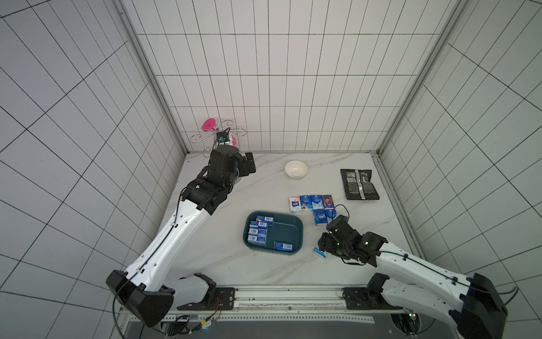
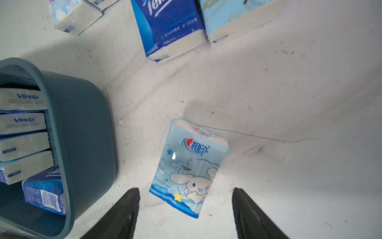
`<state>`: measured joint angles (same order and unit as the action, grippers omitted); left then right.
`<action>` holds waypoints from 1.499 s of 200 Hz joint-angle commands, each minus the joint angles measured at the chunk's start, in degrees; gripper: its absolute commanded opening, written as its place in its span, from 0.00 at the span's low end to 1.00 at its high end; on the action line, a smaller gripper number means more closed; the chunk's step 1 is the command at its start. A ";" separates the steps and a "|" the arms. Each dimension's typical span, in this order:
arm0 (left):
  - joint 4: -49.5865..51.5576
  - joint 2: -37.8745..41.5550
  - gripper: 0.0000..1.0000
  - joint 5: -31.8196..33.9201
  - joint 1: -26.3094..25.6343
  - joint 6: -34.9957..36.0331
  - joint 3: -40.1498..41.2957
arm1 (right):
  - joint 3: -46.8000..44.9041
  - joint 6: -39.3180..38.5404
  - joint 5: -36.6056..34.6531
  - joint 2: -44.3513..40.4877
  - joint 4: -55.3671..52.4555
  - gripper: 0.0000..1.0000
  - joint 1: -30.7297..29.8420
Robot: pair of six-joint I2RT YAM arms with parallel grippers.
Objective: Take the pocket tissues out of the storage box
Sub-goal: Move the pocket tissues to the center of the board.
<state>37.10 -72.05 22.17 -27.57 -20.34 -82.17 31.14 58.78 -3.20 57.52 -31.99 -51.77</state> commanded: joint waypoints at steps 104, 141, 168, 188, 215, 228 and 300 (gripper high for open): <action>-0.84 0.64 0.98 -0.05 -0.20 0.21 -1.07 | 0.37 -1.12 -0.09 11.63 7.95 0.59 -0.45; -0.45 1.24 0.98 0.23 -0.20 0.20 -1.08 | 3.53 -5.94 -1.55 16.15 6.80 0.51 -0.44; 0.09 1.80 0.98 0.86 -0.20 0.49 -1.16 | 6.70 -8.97 -1.87 18.39 5.81 0.49 -0.48; 0.24 1.83 0.98 1.03 -0.20 0.48 -1.40 | 10.41 -11.93 -2.52 19.74 4.57 0.49 -0.48; 0.41 1.54 0.98 0.86 -0.20 0.19 -1.50 | 15.98 -16.22 -3.39 22.48 2.53 0.49 0.71; 0.54 1.65 0.98 0.93 -0.20 0.04 -1.47 | 17.70 -17.94 -3.07 23.86 2.19 0.49 2.01; 1.01 1.66 0.98 1.75 -0.20 0.67 -1.85 | 26.14 -25.16 -0.71 31.91 1.77 0.48 5.30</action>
<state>37.54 -71.13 23.11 -27.62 -20.29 -82.35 52.84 37.60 -4.08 86.98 -28.29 -47.51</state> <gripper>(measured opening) 0.981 0.486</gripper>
